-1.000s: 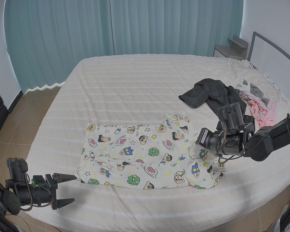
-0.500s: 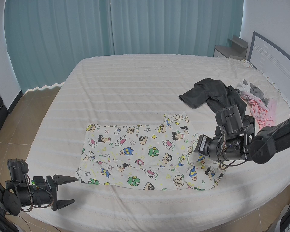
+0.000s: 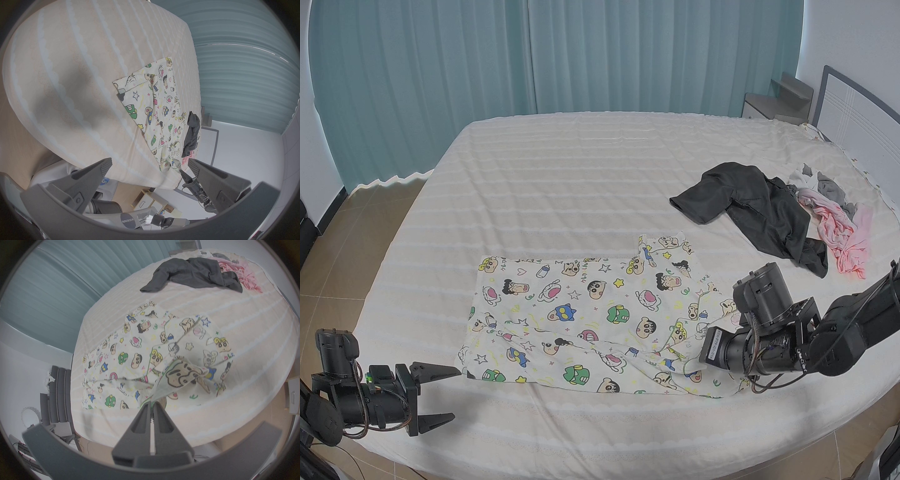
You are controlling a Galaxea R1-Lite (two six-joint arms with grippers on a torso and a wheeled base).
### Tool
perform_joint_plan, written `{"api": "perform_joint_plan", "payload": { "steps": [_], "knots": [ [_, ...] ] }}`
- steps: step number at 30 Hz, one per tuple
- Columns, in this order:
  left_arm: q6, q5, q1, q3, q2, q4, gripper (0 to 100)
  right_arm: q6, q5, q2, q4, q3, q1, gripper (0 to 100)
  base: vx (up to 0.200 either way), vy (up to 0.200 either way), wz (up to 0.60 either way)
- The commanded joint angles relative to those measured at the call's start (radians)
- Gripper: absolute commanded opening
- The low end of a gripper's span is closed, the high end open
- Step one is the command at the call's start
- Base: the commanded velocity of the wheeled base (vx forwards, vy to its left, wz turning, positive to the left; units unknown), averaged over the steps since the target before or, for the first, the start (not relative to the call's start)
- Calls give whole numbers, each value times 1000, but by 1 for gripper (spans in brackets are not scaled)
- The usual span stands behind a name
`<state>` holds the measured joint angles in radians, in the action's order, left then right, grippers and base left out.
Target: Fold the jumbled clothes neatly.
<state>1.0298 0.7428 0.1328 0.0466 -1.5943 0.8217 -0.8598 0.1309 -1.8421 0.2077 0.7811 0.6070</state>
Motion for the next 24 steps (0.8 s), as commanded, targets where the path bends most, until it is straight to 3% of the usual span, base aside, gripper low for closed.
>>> {"api": "perform_joint_plan", "payload": {
  "steps": [1,5,6,11,12,24],
  "knots": [
    [0,0,1,-1,-1,1,100,-22,18,-16,2,-26,36,0,0,0,0],
    [0,0,1,-1,-1,1,100,-53,53,-57,9,-36,60,0,0,0,0],
    [1,0,-1,-1,-1,1,100,-94,75,-85,21,-37,77,0,0,0,0],
    [0,0,-1,-1,-1,1,100,-133,70,-104,45,-48,88,0,0,0,0],
    [0,0,1,-1,-1,1,100,-134,70,-108,52,-60,96,100,0,0,0],
    [0,0,-1,-2,-3,1,100,-140,67,-20,185,-172,105,100,0,0,0]
  ]
}}
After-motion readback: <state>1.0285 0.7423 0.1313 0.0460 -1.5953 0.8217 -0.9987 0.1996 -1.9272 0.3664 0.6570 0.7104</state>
